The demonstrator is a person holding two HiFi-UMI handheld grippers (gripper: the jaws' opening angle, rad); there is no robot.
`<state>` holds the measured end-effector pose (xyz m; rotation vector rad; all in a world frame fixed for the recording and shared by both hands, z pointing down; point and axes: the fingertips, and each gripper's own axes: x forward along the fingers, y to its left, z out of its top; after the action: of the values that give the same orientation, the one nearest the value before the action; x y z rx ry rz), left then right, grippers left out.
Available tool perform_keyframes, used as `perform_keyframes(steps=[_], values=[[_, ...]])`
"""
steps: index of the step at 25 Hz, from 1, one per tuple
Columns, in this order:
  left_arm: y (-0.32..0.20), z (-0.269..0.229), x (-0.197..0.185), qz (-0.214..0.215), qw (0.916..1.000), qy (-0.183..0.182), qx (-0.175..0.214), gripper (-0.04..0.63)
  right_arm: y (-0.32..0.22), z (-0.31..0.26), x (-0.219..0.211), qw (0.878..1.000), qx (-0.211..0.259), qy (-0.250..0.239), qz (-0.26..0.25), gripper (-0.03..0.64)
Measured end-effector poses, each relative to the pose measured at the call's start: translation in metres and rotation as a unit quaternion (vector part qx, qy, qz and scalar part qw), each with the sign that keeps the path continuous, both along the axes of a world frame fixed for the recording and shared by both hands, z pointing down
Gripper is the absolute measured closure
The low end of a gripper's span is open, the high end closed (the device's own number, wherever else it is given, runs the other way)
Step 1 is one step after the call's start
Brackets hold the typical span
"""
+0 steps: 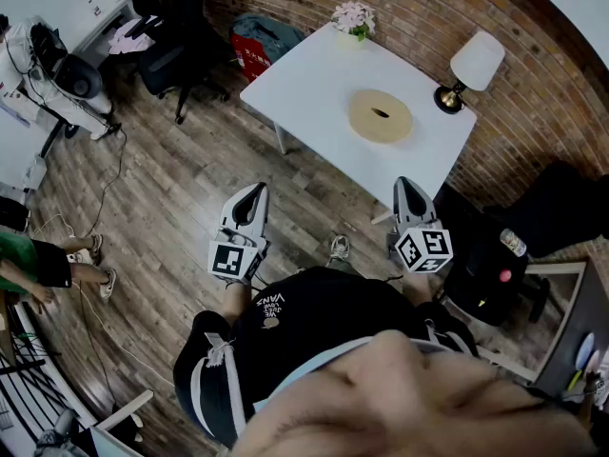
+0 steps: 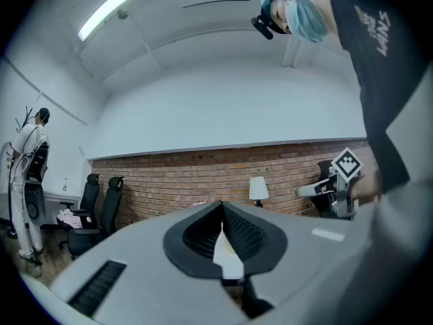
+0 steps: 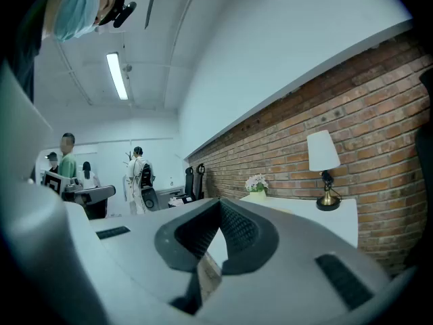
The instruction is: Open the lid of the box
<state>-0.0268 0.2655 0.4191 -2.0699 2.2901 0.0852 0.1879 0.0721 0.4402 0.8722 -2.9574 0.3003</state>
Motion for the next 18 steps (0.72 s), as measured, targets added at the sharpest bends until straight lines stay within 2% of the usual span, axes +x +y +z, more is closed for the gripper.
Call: perform_keyframes(steps=[6,18], values=[[-0.043,-0.003,0.001,0.01,0.9999,-0.004,0.005,0.583,-0.037,0.001,-0.003,1.0,-0.004,-0.017,0.006,0.614],[-0.134,0.004,0.002,0.015,0.9998,-0.007,0.011,0.583,-0.112,0.014,-0.021,1.0,-0.008,-0.013,-0.017,0.614]])
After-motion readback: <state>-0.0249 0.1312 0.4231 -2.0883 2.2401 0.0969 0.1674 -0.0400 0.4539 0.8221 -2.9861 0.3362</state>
